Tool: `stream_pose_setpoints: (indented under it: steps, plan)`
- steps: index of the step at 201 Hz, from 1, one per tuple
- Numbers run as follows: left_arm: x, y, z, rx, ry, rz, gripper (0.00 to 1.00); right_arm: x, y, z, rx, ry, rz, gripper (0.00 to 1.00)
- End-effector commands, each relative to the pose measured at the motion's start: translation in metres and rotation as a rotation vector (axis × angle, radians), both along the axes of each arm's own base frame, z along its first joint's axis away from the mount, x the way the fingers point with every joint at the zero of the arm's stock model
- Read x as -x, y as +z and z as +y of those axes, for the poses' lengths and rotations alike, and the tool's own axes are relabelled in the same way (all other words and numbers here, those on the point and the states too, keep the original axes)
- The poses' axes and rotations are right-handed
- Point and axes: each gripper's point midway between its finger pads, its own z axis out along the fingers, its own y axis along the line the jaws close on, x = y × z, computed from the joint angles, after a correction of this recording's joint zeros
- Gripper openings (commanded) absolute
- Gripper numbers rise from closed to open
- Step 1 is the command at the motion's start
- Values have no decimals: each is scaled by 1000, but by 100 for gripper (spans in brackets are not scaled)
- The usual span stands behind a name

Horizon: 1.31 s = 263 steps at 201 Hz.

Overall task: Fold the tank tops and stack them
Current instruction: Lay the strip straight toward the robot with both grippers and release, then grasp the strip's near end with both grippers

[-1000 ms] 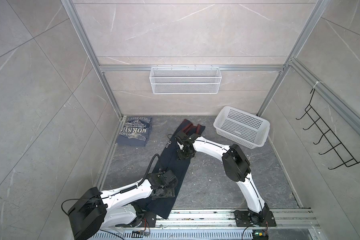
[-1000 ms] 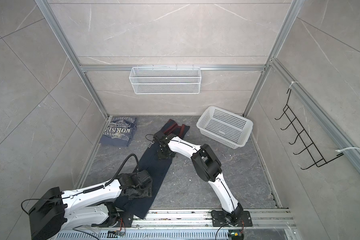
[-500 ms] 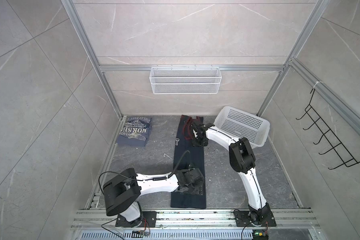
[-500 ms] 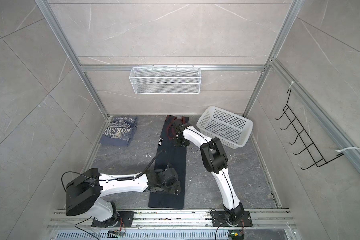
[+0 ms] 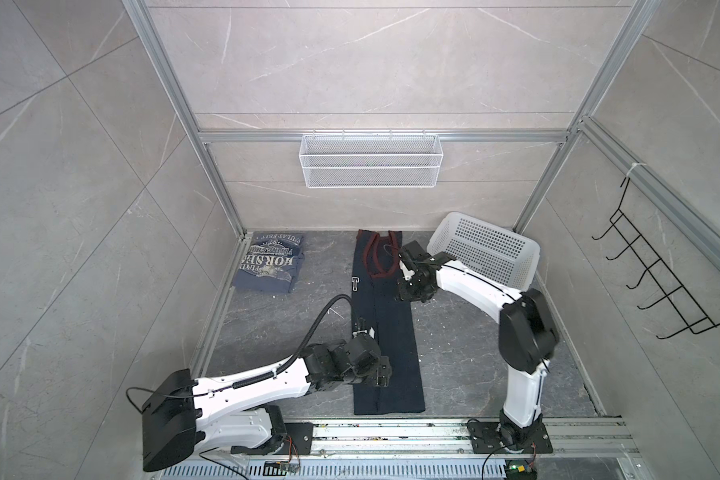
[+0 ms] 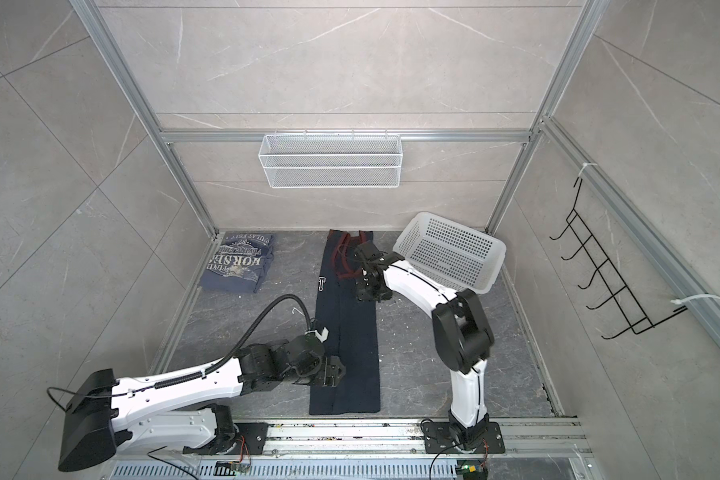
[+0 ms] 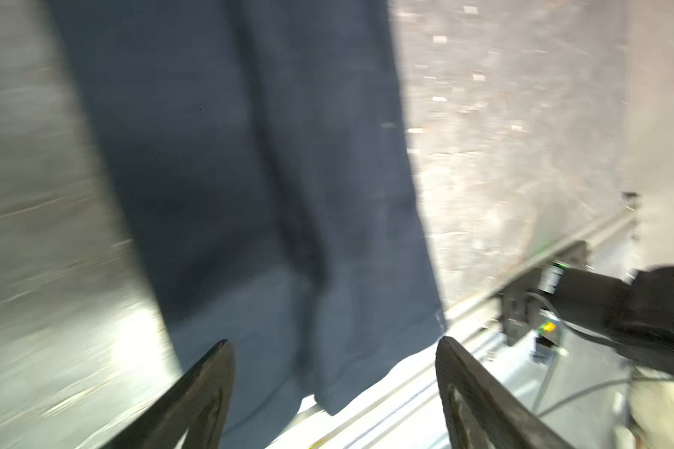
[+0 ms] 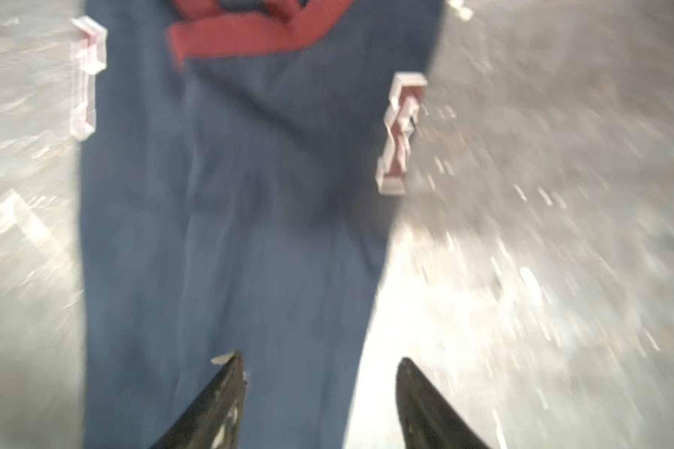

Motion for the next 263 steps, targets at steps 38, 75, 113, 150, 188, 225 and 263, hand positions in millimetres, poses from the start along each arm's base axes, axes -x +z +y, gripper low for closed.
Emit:
stream_pose_setpoints:
  steps: [38, 75, 113, 150, 188, 225, 263]
  plan:
    - [33, -22, 46, -67, 107, 174, 78, 136, 3, -30, -250, -143, 127, 61]
    - [49, -32, 45, 1, 120, 260, 77, 217, -27, -27, -336, -181, 277, 56]
    - [55, -46, 34, 55, 125, 321, 73, 255, -44, -27, -408, -218, 359, 57]
    - [60, -56, 30, 72, 131, 354, 69, 268, -62, -15, -487, -236, 408, 57]
    - [67, -67, 33, 80, 151, 397, 62, 276, -79, -10, -460, -238, 435, 53]
    - [72, -72, 29, 93, 132, 421, 55, 278, -87, -3, -464, -239, 437, 44]
    - [77, -77, 21, 75, 107, 432, 44, 281, -90, -4, -426, -227, 430, 30]
